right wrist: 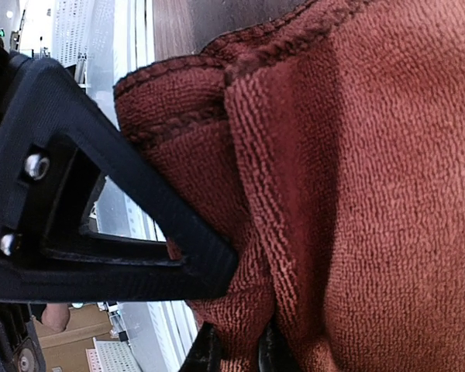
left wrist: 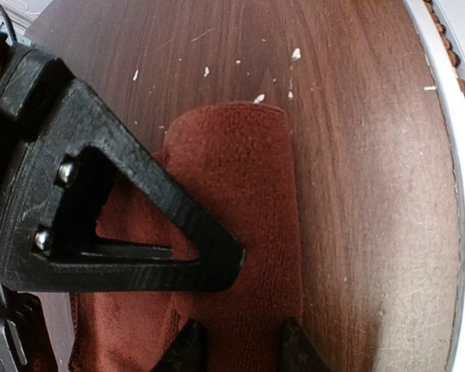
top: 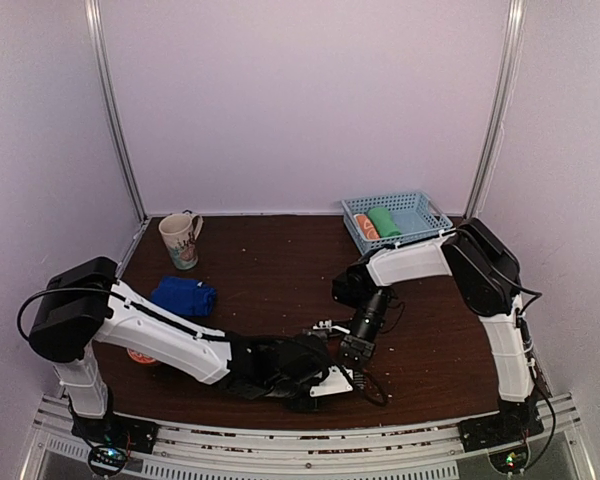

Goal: Roll the towels
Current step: Roll the towel at the center of the board.

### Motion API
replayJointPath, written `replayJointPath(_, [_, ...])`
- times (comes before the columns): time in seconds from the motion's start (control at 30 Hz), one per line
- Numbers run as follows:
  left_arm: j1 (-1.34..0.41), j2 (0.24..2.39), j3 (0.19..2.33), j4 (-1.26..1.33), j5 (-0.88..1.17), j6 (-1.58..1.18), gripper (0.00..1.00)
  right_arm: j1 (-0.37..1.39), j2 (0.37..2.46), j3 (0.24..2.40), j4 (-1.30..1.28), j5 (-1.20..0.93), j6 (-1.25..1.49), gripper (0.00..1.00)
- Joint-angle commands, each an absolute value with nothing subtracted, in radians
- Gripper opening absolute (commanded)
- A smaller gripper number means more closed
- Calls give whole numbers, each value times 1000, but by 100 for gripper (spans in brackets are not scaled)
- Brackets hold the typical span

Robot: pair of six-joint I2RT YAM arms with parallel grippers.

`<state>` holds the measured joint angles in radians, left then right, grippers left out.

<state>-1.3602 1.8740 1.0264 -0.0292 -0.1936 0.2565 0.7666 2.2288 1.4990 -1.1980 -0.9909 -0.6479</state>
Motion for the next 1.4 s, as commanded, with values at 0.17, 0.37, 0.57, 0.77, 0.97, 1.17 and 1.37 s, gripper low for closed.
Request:
replayJointPath(0.17, [-1349, 1966, 1071, -173, -173, 209, 4, 738, 2118, 1602, -1349, -933, -760, 23])
replayJointPath(0.37, [-1283, 1926, 1135, -264, 56, 148, 1, 628, 1909, 1727, -1326, -839, -689, 37])
replayJointPath(0.57, [-1126, 2011, 1246, -370, 461, 34, 1, 522, 1673, 1775, -1184, -867, -610, 38])
replayJointPath(0.77, [-999, 2177, 1371, -458, 804, -72, 2, 533, 1487, 1738, -1269, -932, -813, 44])
replayJointPath(0.97, [-915, 2281, 1400, -425, 1015, -212, 2, 749, 1385, 1448, -1083, -671, -763, 43])
replayJointPath(1.17, [-906, 2295, 1401, -424, 1000, -220, 2, 936, 1380, 1195, -867, -386, -680, 45])
replayJointPath(1.37, [-901, 2292, 1368, -357, 972, -280, 1, 1041, 1469, 1030, -579, -166, -634, 48])
